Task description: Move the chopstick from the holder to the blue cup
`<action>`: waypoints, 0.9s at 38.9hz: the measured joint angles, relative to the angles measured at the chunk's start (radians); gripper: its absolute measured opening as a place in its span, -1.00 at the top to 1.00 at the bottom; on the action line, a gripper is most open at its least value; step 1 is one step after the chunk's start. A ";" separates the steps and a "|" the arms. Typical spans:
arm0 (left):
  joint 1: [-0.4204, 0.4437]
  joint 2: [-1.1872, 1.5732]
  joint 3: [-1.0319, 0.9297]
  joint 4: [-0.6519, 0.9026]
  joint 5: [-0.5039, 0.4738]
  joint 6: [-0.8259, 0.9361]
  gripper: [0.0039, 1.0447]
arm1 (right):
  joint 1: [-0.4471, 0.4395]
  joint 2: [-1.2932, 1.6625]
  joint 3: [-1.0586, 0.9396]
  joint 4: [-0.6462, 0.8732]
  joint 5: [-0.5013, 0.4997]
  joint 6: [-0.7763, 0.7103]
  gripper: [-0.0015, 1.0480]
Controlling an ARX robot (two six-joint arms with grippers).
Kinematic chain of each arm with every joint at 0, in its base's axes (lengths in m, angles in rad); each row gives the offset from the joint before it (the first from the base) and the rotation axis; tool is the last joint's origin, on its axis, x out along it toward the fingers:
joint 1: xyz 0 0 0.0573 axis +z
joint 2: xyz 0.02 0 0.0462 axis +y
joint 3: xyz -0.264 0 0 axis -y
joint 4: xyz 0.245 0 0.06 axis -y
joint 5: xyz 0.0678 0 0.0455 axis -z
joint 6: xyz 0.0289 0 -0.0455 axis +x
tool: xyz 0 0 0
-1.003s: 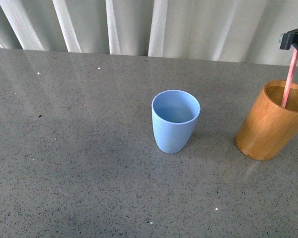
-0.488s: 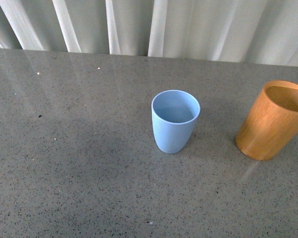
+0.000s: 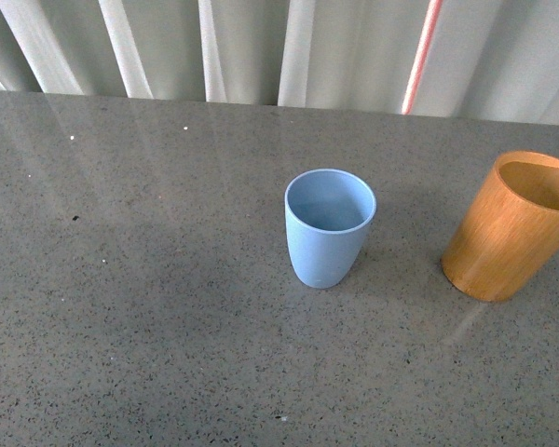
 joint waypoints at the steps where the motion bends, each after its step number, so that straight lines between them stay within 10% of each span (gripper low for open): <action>1: 0.000 0.000 0.000 0.000 0.000 0.000 -0.87 | 0.005 0.013 0.000 0.004 0.000 0.001 0.94; 35: 0.000 0.000 0.000 0.000 0.000 0.000 -0.87 | 0.051 0.381 0.090 0.145 -0.005 0.035 0.94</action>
